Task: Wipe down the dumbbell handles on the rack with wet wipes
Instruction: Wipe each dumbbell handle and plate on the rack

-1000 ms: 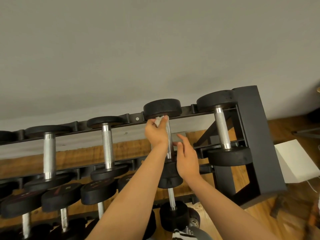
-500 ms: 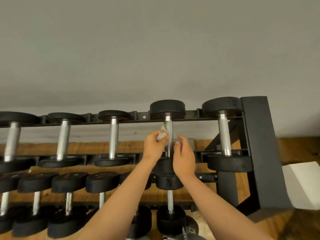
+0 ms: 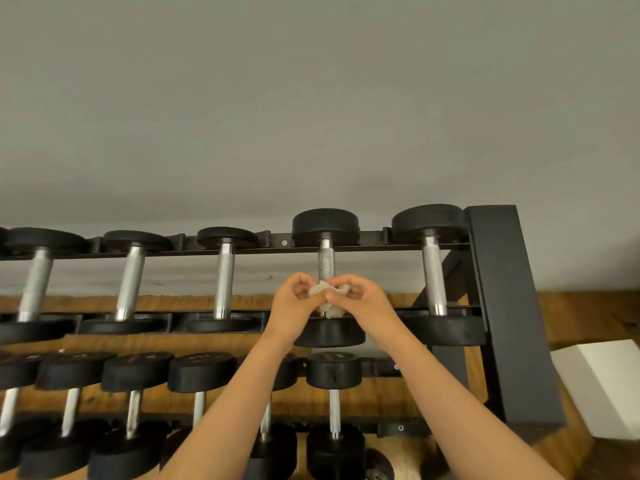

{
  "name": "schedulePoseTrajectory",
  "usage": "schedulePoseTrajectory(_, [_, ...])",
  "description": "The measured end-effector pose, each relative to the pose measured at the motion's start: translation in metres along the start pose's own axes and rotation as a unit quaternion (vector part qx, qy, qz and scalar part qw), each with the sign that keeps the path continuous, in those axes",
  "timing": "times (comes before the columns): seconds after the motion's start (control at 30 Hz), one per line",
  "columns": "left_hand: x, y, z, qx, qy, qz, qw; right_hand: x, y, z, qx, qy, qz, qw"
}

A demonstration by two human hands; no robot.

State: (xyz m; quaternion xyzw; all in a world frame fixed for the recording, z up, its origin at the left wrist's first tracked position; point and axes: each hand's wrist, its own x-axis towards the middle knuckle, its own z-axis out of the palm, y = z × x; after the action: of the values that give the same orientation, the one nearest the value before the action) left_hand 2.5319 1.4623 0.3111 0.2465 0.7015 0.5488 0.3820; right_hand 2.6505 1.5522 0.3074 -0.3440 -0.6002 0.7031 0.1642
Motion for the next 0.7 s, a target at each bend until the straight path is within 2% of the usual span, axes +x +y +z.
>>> schedulePoseTrajectory(0.13, [-0.004,-0.004,0.003,0.024,0.023,0.008,0.999,0.003,0.005,-0.018,-0.028,0.044,0.021,0.998])
schedulePoseTrajectory(0.27, [-0.003,-0.022,0.020,0.084,0.121,0.011,0.989,0.013,0.018,-0.034,-0.152,0.111,0.047,0.981])
schedulePoseTrajectory(0.37, [-0.007,-0.042,0.035,0.152,0.183,0.048,0.970,0.022,0.024,-0.032,-0.225,0.062,0.052,0.971])
schedulePoseTrajectory(0.47, [-0.007,-0.049,0.036,0.151,0.245,0.056,0.956,0.028,0.026,-0.025,-0.264,-0.028,0.064,0.962])
schedulePoseTrajectory(0.53, [-0.005,-0.051,0.036,0.161,0.243,0.060,0.955,0.031,0.022,-0.024,-0.201,-0.055,0.098,0.973])
schedulePoseTrajectory(0.63, [-0.004,-0.051,0.038,0.165,0.242,0.060,0.954,0.035,0.015,-0.029,0.022,-0.044,0.187,0.981])
schedulePoseTrajectory(0.7, [-0.004,-0.052,0.037,0.169,0.244,0.061,0.953,0.038,0.015,-0.035,0.041,-0.063,0.188,0.979])
